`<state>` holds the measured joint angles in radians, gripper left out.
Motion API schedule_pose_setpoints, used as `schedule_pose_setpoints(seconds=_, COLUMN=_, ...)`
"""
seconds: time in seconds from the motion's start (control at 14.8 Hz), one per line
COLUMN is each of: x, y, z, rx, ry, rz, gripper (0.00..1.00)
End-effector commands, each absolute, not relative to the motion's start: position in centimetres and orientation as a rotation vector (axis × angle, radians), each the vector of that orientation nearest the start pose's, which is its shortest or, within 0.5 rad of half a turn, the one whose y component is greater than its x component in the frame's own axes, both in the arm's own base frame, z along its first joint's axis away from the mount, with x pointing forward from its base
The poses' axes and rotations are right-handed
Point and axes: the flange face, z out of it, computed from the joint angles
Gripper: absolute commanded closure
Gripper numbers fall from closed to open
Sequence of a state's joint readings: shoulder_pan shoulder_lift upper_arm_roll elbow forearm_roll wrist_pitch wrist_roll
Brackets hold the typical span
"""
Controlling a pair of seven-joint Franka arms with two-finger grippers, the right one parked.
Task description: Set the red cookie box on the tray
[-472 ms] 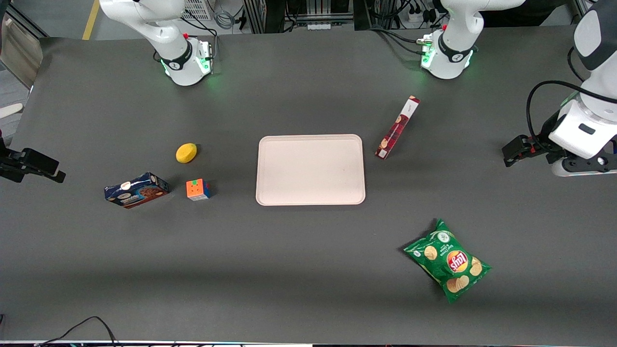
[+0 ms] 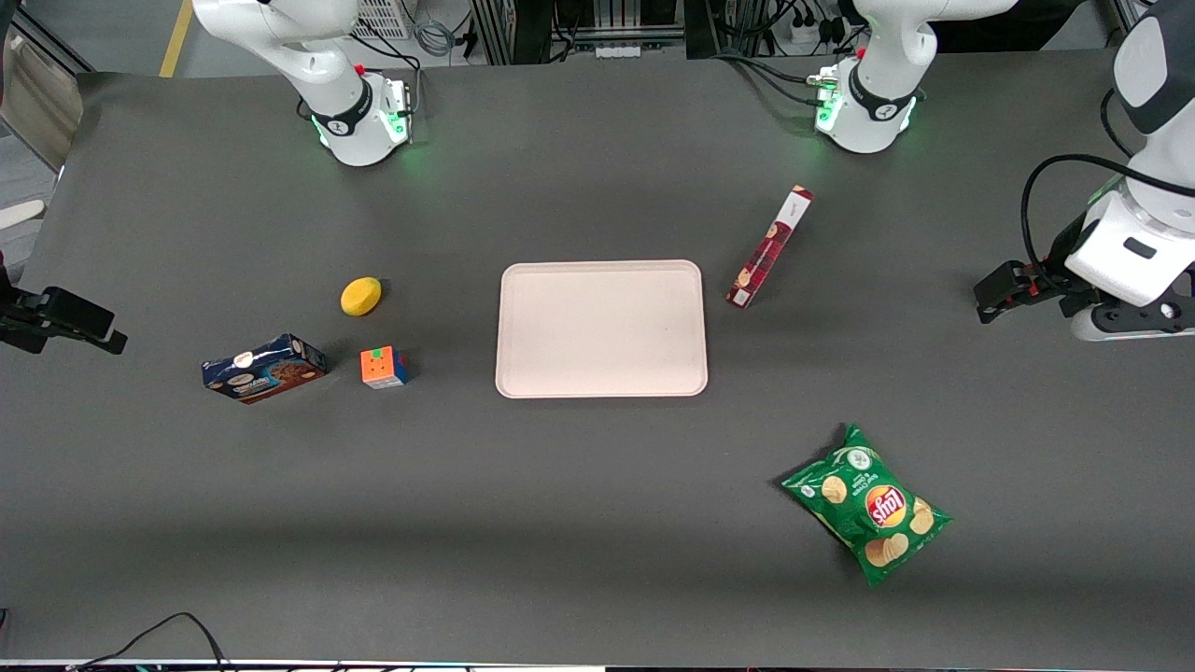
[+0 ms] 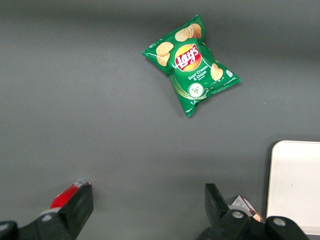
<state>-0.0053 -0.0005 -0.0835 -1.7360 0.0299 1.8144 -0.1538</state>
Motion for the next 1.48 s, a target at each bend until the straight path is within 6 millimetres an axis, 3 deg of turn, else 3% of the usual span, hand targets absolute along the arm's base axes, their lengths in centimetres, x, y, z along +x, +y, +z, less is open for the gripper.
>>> schedule_pose_setpoints(seconds=0.0, x=57.1, y=-5.0, z=57.5, rx=-3.109, ry=-0.087, rz=-0.124, gripper=0.0)
schedule_pose_setpoints(seconds=0.74, x=57.0, y=-5.2, z=57.3, rx=-3.109, ry=-0.068, rz=-0.105, gripper=0.0)
schedule_pose_setpoints(seconds=1.08, x=56.5, y=-6.4, z=57.2, rx=-3.114, ry=-0.035, rz=-0.051, gripper=0.0)
schedule_pose_setpoints(seconds=1.15, x=56.2, y=-7.0, z=57.0, rx=-3.116, ry=-0.015, rz=-0.028, gripper=0.0)
schedule_pose_setpoints(seconds=1.42, x=53.5, y=-15.9, z=56.5, rx=-3.093, ry=0.235, rz=0.084, gripper=0.0)
